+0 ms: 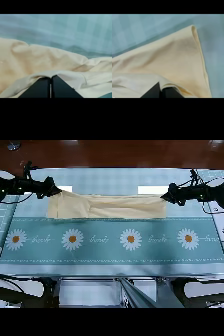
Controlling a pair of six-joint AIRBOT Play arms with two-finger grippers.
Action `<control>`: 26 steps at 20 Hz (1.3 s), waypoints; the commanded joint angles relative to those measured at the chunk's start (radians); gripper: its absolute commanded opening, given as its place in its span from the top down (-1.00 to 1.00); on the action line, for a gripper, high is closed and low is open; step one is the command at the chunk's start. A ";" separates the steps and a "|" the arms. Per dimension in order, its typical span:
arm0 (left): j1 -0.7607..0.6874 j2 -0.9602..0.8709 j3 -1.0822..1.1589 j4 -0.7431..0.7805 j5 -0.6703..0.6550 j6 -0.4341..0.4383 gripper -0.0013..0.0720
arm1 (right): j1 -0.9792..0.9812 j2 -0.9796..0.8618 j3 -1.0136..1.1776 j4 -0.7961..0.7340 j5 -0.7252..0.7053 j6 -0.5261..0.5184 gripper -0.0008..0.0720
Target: Fold the shirts.
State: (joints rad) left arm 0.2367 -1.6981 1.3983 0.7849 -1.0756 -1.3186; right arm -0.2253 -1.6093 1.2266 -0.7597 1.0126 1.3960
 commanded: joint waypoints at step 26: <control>-0.040 0.544 -0.457 0.105 0.185 -0.013 -0.96 | -0.148 -0.137 0.130 -0.141 0.224 0.007 -0.72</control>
State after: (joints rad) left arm 0.2653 -1.2736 1.0748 0.8974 -0.9958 -1.3476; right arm -0.4080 -1.7290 1.3643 -0.9291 1.2423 1.4281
